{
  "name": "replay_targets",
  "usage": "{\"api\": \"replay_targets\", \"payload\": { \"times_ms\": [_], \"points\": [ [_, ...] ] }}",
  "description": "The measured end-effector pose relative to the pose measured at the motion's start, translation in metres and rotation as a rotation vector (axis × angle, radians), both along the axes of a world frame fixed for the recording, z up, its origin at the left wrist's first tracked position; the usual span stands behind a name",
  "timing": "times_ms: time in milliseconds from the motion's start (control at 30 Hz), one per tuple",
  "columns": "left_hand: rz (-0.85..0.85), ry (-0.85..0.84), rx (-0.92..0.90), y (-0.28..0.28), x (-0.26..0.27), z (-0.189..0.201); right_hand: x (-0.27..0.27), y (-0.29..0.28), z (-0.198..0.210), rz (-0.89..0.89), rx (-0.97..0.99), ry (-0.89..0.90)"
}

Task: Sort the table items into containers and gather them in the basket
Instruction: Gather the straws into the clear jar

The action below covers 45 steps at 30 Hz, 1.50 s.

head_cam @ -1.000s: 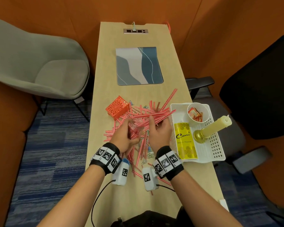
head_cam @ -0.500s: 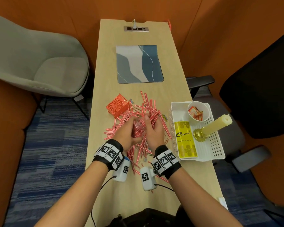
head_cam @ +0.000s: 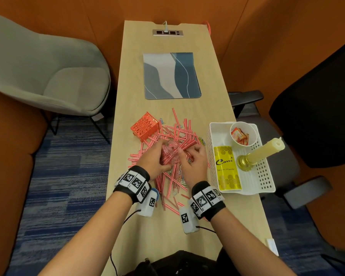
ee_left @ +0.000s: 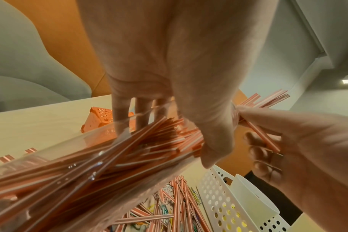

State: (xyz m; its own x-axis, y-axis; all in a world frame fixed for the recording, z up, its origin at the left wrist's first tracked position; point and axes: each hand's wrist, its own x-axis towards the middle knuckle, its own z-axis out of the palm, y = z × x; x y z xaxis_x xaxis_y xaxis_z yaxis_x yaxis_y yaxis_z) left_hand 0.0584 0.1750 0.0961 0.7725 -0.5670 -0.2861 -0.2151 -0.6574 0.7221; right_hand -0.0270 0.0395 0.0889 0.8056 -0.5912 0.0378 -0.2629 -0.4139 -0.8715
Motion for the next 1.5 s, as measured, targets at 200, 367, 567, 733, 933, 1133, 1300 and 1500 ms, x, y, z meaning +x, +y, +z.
{"api": "replay_targets", "payload": {
  "times_ms": [200, 367, 567, 733, 933, 1133, 1300, 1500],
  "points": [
    [-0.032, -0.036, 0.016, 0.001, 0.002, -0.004, 0.001, -0.017, 0.018, 0.136, 0.249, 0.036],
    [-0.02, -0.022, -0.008, 0.005, 0.004, -0.004, -0.003, -0.027, 0.017, 0.175, 0.196, 0.036],
    [0.032, 0.052, -0.088, 0.016, 0.006, -0.008, -0.002, -0.04, 0.007, 0.226, 0.0, 0.086],
    [0.199, 0.092, -0.181, 0.038, 0.01, -0.011, 0.006, -0.027, -0.036, 0.15, 0.011, 0.39],
    [0.291, 0.082, -0.207, 0.068, 0.015, -0.014, 0.026, 0.023, -0.065, 0.393, -0.303, 0.733],
    [0.319, 0.073, -0.197, 0.086, 0.012, -0.017, 0.05, 0.051, -0.067, 0.488, -0.547, 0.901],
    [0.319, 0.073, -0.182, 0.092, 0.008, -0.024, 0.061, 0.06, -0.067, 0.453, -0.564, 0.881],
    [0.315, 0.098, -0.201, 0.091, 0.007, -0.03, 0.067, 0.05, -0.059, 0.457, -0.58, 0.924]
  ]
}}
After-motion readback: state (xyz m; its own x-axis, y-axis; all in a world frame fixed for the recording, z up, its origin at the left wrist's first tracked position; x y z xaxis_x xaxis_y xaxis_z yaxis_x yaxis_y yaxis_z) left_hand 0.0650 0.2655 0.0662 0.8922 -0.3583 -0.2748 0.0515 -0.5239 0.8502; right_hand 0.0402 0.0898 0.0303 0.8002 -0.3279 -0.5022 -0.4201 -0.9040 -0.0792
